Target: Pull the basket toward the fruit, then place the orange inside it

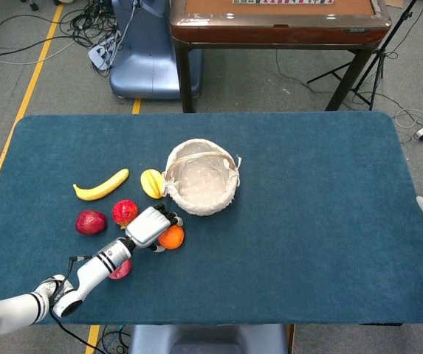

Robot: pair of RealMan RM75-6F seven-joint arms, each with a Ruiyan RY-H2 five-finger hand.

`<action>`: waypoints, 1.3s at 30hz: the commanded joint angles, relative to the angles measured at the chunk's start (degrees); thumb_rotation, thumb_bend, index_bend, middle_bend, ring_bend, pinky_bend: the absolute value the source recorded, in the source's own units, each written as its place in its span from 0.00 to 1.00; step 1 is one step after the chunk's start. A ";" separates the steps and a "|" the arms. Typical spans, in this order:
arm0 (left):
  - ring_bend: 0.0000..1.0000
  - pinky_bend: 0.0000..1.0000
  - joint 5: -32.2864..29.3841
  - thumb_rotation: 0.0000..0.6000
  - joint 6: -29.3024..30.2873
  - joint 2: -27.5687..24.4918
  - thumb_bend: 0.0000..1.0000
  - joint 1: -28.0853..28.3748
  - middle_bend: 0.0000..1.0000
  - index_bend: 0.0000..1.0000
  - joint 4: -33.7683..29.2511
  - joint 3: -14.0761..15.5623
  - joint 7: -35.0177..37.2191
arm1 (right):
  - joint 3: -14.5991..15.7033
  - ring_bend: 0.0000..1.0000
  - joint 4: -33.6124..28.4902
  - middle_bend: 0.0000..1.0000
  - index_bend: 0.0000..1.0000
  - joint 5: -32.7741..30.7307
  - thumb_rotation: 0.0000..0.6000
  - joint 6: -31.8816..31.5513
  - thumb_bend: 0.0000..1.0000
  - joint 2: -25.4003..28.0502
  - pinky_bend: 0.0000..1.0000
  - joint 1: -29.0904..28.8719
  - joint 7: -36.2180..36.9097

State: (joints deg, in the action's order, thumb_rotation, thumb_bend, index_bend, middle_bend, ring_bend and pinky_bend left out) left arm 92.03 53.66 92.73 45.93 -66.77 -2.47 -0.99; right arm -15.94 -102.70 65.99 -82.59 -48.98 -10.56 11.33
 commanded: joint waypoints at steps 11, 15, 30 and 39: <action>0.50 0.34 -1.36 1.00 9.13 -8.97 0.15 -4.31 0.54 0.48 -10.22 -0.96 2.39 | -0.31 0.00 0.71 0.00 0.00 0.40 1.00 1.39 0.16 -0.93 0.13 -0.12 0.14; 0.50 0.34 -4.95 1.00 9.52 -12.69 0.15 -4.80 0.54 0.47 -16.49 -3.72 2.27 | -0.35 0.00 1.10 0.00 0.00 0.57 1.00 1.91 0.16 -1.59 0.13 -0.32 0.10; 0.47 0.34 -9.51 1.00 7.91 -10.97 0.15 -0.37 0.43 0.43 -21.92 -9.88 -7.80 | -0.69 0.00 0.68 0.00 0.00 1.66 1.00 1.66 0.16 -2.13 0.13 -0.09 -0.24; 0.45 0.34 -14.77 1.00 6.07 -5.33 0.15 3.28 0.36 0.41 -18.37 -12.70 -16.00 | -0.74 0.00 0.78 0.00 0.00 2.01 1.00 1.07 0.16 -2.34 0.13 0.60 0.31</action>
State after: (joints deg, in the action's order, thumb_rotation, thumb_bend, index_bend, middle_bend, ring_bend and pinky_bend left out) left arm 78.38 60.02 86.37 48.51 -85.92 -14.43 -15.86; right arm -16.67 -101.93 67.99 -81.51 -51.32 -9.98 11.62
